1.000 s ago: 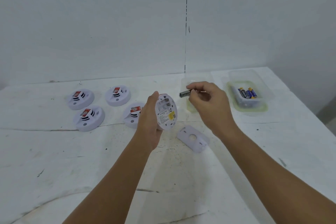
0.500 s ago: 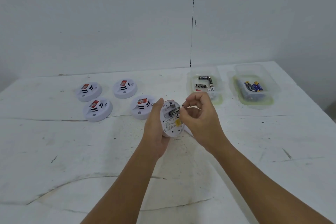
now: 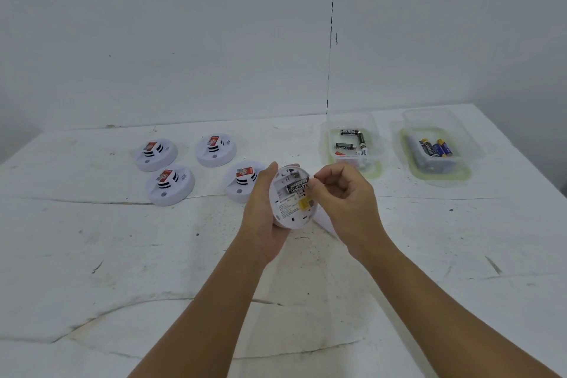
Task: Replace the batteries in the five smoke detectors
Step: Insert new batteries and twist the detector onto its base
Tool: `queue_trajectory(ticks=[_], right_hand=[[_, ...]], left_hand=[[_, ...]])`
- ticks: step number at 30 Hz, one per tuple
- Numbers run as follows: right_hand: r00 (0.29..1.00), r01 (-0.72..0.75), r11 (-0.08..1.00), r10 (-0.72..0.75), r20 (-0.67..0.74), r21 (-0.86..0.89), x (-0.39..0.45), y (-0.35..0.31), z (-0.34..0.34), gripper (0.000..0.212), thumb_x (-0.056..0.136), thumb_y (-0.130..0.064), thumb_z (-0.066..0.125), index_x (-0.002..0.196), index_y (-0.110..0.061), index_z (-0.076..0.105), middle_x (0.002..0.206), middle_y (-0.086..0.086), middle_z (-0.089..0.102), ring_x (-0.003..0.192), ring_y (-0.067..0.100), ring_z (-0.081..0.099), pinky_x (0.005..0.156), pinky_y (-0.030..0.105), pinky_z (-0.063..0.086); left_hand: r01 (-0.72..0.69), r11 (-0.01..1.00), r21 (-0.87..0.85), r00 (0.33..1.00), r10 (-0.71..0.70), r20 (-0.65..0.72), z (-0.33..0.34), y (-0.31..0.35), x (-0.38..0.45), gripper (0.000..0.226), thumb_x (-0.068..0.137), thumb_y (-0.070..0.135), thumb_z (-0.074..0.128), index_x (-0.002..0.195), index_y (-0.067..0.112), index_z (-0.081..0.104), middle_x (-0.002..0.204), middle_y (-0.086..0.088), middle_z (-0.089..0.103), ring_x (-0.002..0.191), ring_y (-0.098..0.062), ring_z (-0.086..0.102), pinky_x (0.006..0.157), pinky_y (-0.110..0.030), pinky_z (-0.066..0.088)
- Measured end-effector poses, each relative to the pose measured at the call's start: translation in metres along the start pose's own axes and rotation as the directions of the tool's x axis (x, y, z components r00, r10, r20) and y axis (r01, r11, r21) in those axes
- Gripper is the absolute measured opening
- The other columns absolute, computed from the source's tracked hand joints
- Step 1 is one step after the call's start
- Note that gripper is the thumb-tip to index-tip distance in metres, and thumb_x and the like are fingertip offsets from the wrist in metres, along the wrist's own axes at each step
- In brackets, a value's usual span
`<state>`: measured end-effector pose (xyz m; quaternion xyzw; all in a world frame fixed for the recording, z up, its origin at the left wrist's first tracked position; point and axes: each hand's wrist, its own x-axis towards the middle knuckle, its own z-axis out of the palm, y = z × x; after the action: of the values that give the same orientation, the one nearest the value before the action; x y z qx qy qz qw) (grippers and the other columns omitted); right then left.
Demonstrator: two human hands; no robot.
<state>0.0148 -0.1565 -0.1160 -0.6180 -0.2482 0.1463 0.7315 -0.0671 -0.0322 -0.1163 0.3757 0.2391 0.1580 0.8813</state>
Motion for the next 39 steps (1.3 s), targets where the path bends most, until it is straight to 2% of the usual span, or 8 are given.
queue_trajectory(ticks=[3, 6, 13, 17, 24, 30, 35, 39], right_hand=[[1.000, -0.001, 1.000, 0.001, 0.009, -0.001, 0.000, 0.004, -0.001, 0.007, 0.094, -0.006, 0.074, 0.097, -0.010, 0.069, 0.089, 0.005, 0.076, 0.083, 0.015, 0.071, 0.077, 0.026, 0.059], [1.000, 0.005, 1.000, -0.005, 0.019, -0.006, -0.003, 0.010, -0.001, 0.008, 0.096, -0.010, 0.073, 0.102, -0.014, 0.069, 0.093, 0.003, 0.076, 0.090, 0.020, 0.073, 0.083, 0.034, 0.062], [0.996, 0.009, 1.000, -0.011, 0.085, 0.028, -0.001, 0.018, -0.008, 0.030, 0.090, -0.005, 0.079, 0.116, -0.019, 0.073, 0.108, 0.002, 0.078, 0.104, 0.021, 0.074, 0.094, 0.039, 0.061], [0.998, -0.024, 0.998, 0.021, 0.053, 0.056, -0.003, 0.023, -0.010, 0.024, 0.090, -0.006, 0.078, 0.112, -0.016, 0.076, 0.102, 0.003, 0.079, 0.099, 0.024, 0.075, 0.092, 0.037, 0.061], [0.999, -0.032, 0.999, 0.031, 0.030, 0.033, 0.002, 0.021, -0.007, 0.016, 0.088, -0.017, 0.082, 0.104, -0.020, 0.079, 0.096, 0.001, 0.080, 0.095, 0.024, 0.076, 0.090, 0.039, 0.062], [0.999, 0.018, 1.000, -0.017, 0.050, -0.017, 0.001, 0.026, -0.003, 0.031, 0.088, -0.010, 0.082, 0.117, -0.019, 0.077, 0.097, -0.001, 0.078, 0.091, 0.014, 0.074, 0.085, 0.027, 0.060], [0.999, 0.009, 1.000, -0.008, 0.046, -0.027, 0.002, 0.027, -0.003, 0.023, 0.090, -0.013, 0.080, 0.112, -0.022, 0.078, 0.098, -0.002, 0.079, 0.093, 0.015, 0.075, 0.091, 0.039, 0.062], [0.999, 0.011, 0.998, -0.008, 0.049, -0.060, 0.004, 0.024, -0.003, 0.016, 0.089, -0.020, 0.081, 0.105, -0.022, 0.077, 0.096, -0.003, 0.079, 0.092, 0.016, 0.075, 0.088, 0.040, 0.063]], left_hand=[[0.011, 1.000, -0.009, 0.999, -0.011, 0.032, 0.002, -0.001, 0.003, 0.041, 0.102, 0.047, 0.050, 0.113, 0.015, 0.073, 0.105, -0.012, 0.073, 0.097, -0.028, 0.067, 0.090, -0.044, 0.054], [0.014, 1.000, 0.012, 0.998, -0.015, 0.057, 0.005, -0.002, 0.005, 0.040, 0.102, 0.045, 0.049, 0.111, 0.014, 0.071, 0.102, -0.011, 0.072, 0.094, -0.027, 0.067, 0.088, -0.043, 0.053], [0.040, 0.999, 0.026, 0.996, -0.041, 0.079, 0.008, 0.002, 0.012, 0.037, 0.093, 0.046, 0.056, 0.107, 0.015, 0.074, 0.103, -0.009, 0.072, 0.090, -0.025, 0.066, 0.085, -0.041, 0.053], [0.058, 0.997, 0.045, 0.996, -0.061, 0.069, 0.005, -0.001, 0.014, 0.042, 0.087, 0.046, 0.061, 0.112, 0.015, 0.073, 0.102, -0.010, 0.073, 0.087, -0.025, 0.069, 0.084, -0.041, 0.055], [0.079, 0.997, -0.001, 0.995, -0.079, 0.064, 0.005, 0.001, 0.014, 0.040, 0.103, 0.046, 0.048, 0.112, 0.015, 0.072, 0.099, -0.010, 0.073, 0.086, -0.025, 0.070, 0.076, -0.038, 0.060], [0.081, 0.997, 0.004, 0.994, -0.081, 0.078, 0.001, 0.003, 0.015, 0.042, 0.103, 0.046, 0.048, 0.115, 0.014, 0.072, 0.110, -0.015, 0.074, 0.098, -0.029, 0.071, 0.091, -0.044, 0.055], [0.074, 0.997, -0.013, 0.994, -0.073, 0.081, -0.001, 0.002, 0.014, 0.041, 0.100, 0.046, 0.051, 0.114, 0.015, 0.073, 0.107, -0.012, 0.072, 0.094, -0.027, 0.069, 0.089, -0.044, 0.054], [0.069, 0.997, -0.029, 0.994, -0.067, 0.087, -0.001, 0.002, 0.014, 0.041, 0.098, 0.047, 0.053, 0.116, 0.014, 0.072, 0.109, -0.013, 0.071, 0.098, -0.029, 0.067, 0.090, -0.045, 0.054]])
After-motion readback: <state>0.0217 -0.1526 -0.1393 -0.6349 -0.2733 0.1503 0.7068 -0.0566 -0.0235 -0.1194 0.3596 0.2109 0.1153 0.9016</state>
